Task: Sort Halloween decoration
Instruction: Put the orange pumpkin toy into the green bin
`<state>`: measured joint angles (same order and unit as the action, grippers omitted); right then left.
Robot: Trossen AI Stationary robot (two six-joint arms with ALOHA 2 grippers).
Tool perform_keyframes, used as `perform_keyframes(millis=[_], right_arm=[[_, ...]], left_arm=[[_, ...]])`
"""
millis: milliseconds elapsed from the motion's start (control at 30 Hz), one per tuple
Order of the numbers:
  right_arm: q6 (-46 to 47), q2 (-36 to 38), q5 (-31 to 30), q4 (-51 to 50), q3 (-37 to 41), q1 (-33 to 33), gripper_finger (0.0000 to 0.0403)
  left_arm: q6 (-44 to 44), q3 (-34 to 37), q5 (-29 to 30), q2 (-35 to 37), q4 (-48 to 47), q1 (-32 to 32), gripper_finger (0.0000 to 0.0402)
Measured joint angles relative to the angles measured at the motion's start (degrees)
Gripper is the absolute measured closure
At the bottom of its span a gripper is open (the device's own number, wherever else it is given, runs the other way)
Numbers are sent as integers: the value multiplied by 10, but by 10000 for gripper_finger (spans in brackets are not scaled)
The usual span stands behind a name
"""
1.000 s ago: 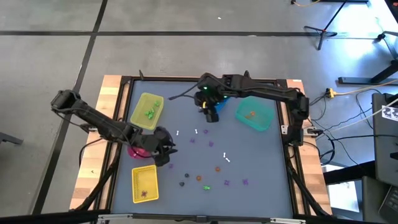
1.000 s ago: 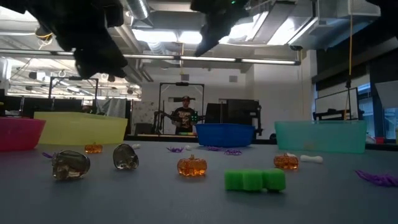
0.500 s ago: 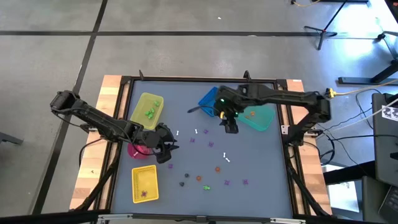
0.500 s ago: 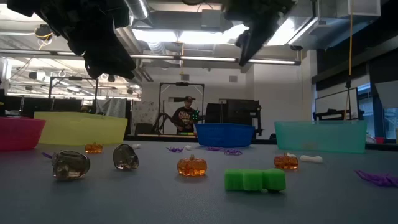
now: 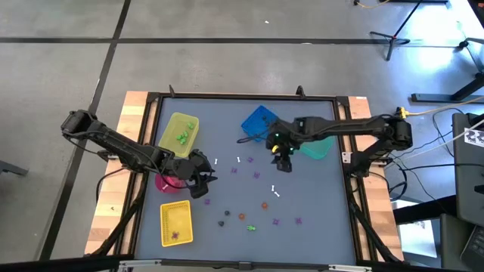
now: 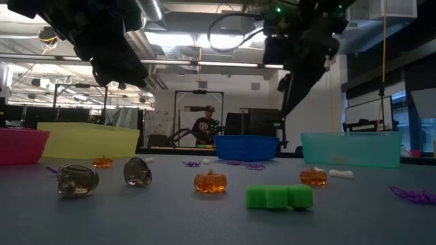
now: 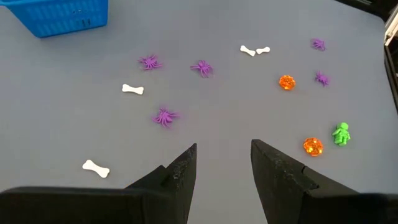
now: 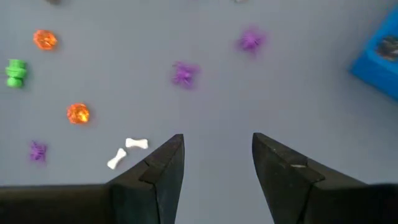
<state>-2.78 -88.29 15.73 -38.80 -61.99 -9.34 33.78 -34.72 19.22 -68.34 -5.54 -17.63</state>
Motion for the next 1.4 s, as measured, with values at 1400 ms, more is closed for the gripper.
perform_keyframes(millis=[1400], right_arm=[[-139,-137,-85,289,74,293,217]], left_arm=[[-14,0,0,0,0,0,265]])
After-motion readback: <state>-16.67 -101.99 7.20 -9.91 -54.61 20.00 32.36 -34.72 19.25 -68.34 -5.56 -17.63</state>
